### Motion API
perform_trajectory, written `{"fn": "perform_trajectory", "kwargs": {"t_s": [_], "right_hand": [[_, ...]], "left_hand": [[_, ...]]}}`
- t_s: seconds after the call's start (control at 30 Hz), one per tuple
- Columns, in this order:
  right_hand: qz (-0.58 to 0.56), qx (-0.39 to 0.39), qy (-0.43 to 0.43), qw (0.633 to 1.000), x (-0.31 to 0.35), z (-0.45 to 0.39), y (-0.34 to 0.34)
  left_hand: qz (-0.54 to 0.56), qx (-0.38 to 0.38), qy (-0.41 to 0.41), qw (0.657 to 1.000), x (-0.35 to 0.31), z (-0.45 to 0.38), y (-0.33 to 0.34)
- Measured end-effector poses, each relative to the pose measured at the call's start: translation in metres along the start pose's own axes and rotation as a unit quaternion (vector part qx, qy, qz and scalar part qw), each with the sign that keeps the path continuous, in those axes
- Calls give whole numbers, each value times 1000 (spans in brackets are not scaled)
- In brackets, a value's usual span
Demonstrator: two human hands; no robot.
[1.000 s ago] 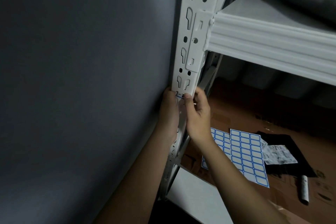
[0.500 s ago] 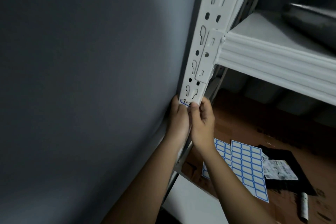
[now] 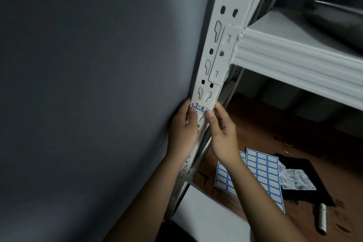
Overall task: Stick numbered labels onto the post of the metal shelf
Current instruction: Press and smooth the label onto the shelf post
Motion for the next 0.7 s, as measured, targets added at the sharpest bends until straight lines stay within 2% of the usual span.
{"fn": "perform_trajectory", "kwargs": {"t_s": [0.3, 0.53, 0.7], "right_hand": [[5, -96, 45, 994, 4, -2, 13], [75, -96, 40, 992, 1, -2, 22], [82, -97, 60, 990, 3, -6, 21]], "left_hand": [[55, 21, -53, 997, 3, -5, 1], [77, 55, -78, 993, 7, -11, 5], [90, 61, -59, 992, 8, -10, 7]]}}
Point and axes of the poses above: each hand's wrist, its own z-axis away from the middle knuckle, its own y-axis out of the palm, x = y × z, the point moved 5 cm from there along -z, towards the middle knuckle, and after that the axes turned 14 degrees about -y, right-handed, at the moved point
